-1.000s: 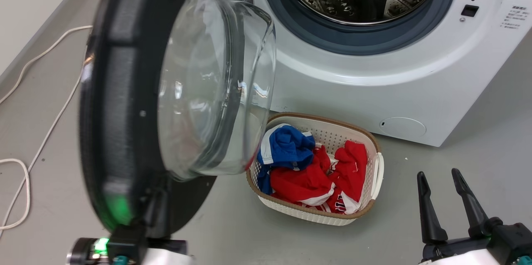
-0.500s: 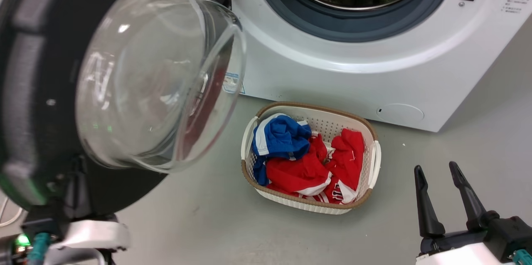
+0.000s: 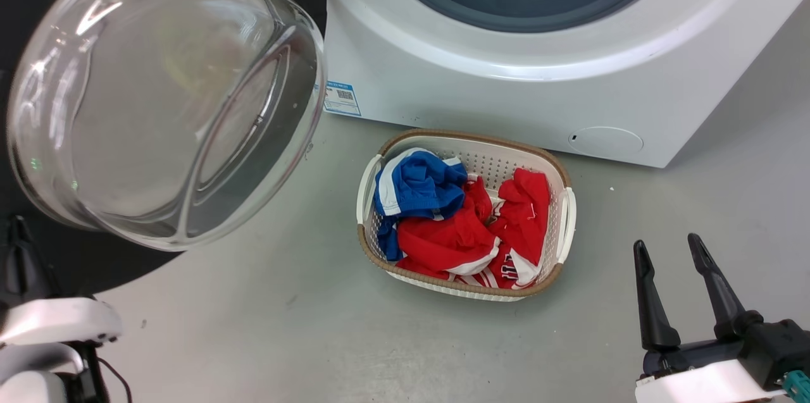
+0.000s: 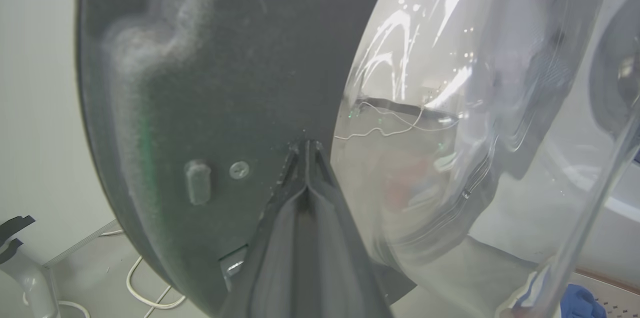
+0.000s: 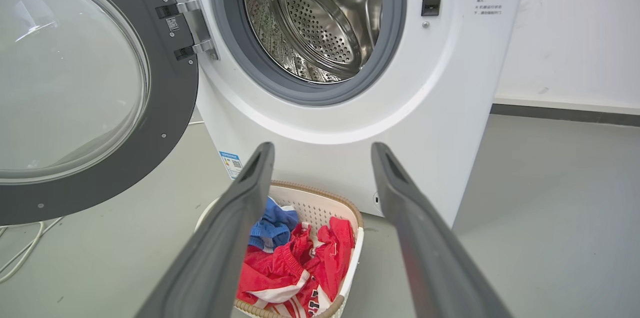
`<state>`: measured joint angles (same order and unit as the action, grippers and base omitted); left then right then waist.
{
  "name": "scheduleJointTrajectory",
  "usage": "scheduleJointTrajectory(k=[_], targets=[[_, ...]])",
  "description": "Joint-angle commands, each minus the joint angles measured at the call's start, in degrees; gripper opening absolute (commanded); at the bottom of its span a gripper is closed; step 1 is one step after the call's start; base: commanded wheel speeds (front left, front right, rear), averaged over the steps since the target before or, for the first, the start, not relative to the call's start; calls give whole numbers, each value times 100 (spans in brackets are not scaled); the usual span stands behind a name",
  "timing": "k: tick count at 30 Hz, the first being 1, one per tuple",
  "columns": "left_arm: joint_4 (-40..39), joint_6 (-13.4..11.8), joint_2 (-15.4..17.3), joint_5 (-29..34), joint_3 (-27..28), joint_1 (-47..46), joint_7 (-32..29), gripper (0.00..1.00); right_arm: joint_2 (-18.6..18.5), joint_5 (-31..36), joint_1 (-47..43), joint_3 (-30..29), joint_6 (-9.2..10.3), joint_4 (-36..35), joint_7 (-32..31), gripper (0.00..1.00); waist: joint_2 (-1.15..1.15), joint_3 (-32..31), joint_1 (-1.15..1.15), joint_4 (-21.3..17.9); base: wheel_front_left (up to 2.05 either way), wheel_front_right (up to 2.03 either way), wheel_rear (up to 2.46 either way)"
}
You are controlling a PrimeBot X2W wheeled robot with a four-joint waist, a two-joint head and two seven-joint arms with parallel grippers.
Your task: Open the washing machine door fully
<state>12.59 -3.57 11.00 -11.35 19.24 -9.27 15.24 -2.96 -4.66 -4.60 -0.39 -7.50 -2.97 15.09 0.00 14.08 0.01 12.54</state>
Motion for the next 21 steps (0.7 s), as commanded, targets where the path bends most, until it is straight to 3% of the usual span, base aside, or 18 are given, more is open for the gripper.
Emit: scheduleJointTrajectory(k=[1,21], targets=[[54,-5,77,-2,100,-124,-16,0,16,23,108,-2,1,-7,10,100,0,29,-1,-13,0,0,0],[1642,438,793,208,984,-1224,-16,0,17,148,300,6,1,-14,10,100,0,252,-1,-309,0,0,0]])
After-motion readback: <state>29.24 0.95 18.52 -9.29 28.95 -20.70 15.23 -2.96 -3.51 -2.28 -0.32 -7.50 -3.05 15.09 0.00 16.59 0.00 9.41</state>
